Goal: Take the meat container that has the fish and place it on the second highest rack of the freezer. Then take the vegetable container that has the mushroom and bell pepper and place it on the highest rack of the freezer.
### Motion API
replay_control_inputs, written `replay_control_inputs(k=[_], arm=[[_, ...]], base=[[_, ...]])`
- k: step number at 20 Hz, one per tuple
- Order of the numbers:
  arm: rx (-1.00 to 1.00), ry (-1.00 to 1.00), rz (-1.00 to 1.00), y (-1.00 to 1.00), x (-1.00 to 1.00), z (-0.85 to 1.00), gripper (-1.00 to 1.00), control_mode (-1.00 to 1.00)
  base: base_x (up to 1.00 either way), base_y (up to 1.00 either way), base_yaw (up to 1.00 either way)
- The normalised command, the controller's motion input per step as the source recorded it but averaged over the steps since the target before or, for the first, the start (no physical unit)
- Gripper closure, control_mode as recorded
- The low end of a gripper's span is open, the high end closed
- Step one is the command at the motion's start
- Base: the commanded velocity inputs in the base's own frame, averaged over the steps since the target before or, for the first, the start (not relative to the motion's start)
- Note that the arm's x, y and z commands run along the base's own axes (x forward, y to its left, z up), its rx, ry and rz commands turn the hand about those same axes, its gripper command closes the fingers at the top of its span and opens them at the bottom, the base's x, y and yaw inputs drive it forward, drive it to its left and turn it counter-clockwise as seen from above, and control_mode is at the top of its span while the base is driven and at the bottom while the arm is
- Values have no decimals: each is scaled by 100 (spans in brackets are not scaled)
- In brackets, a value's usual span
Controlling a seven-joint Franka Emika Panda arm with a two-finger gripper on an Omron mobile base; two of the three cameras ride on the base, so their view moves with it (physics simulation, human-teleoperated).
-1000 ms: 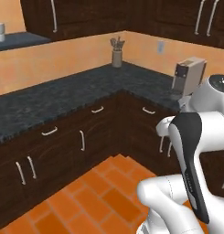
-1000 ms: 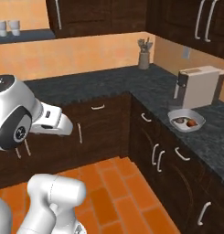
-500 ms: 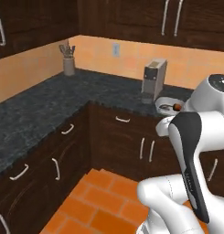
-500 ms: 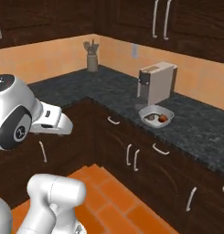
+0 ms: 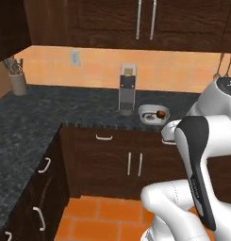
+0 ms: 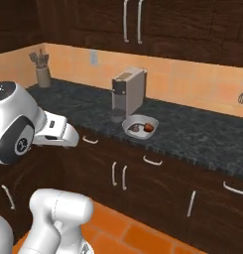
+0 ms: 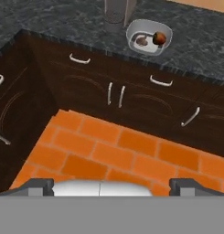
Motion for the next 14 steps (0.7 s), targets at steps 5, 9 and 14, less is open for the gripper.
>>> replay_control_inputs(k=[5, 9, 14], arm=[[0, 0, 0, 0, 0, 0, -100, 100], [0, 0, 0, 0, 0, 0, -100, 100], [0, 0, 0, 0, 0, 0, -100, 100]], base=[[82, 59, -52], [80, 44, -49], [56, 42, -48]])
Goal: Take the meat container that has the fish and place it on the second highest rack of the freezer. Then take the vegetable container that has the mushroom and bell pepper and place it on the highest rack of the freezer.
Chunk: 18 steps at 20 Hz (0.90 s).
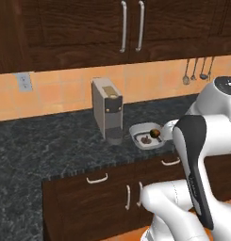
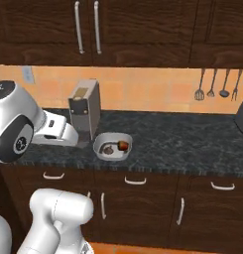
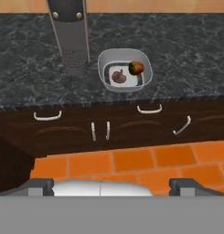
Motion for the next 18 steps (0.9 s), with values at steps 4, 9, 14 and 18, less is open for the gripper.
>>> replay_control_inputs(k=[4, 9, 14, 18], arm=[[0, 0, 0, 0, 0, 0, -100, 100], [0, 0, 0, 0, 0, 0, -100, 100], [0, 0, 0, 0, 0, 0, -100, 100], [0, 0, -1, -2, 2, -2, -100, -100]], base=[[62, 26, -23], [32, 33, 6], [2, 9, 7], [0, 2, 3]])
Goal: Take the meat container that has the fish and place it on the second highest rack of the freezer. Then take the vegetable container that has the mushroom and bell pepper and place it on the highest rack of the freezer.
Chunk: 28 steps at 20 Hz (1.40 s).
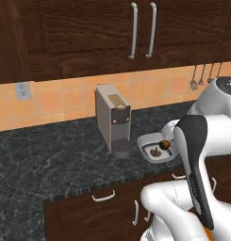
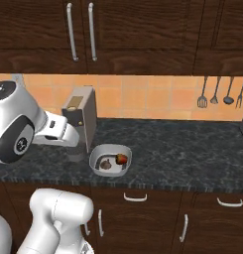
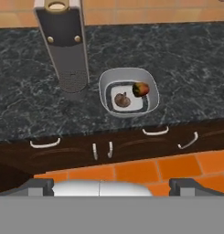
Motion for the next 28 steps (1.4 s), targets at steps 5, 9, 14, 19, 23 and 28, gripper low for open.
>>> replay_control_inputs(k=[5, 9, 14, 19, 23, 28], arm=[[16, 2, -35, -56, 34, -26, -100, -100], [34, 16, -53, -26, 3, -42, -100, -100], [32, 19, -47, -33, 16, -38, -100, -100], [4, 8, -10, -27, 53, -46, -100, -100], [1, 17, -13, -9, 43, -52, -100, -100], [0, 0, -16, 0, 74, -62, -100, -100]], base=[[0, 0, 0], [0, 0, 0], [0, 0, 0], [0, 0, 0], [0, 0, 0], [0, 0, 0]])
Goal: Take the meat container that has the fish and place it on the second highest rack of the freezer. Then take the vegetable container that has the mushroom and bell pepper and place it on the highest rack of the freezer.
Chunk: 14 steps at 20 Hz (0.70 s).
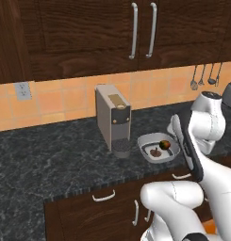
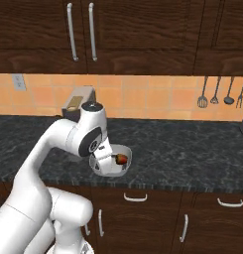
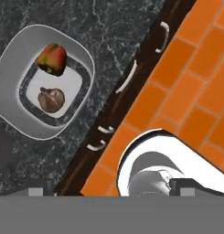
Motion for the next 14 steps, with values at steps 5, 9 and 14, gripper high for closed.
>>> replay_control_inputs(k=[5, 9, 14], arm=[[0, -1, -10, 0, 88, -65, -100, -100], [0, 0, -11, 0, 80, -63, -100, -100], [5, 0, -14, 0, 46, -56, -100, -100]], base=[[0, 0, 0], [0, 0, 0], [0, 0, 0]])
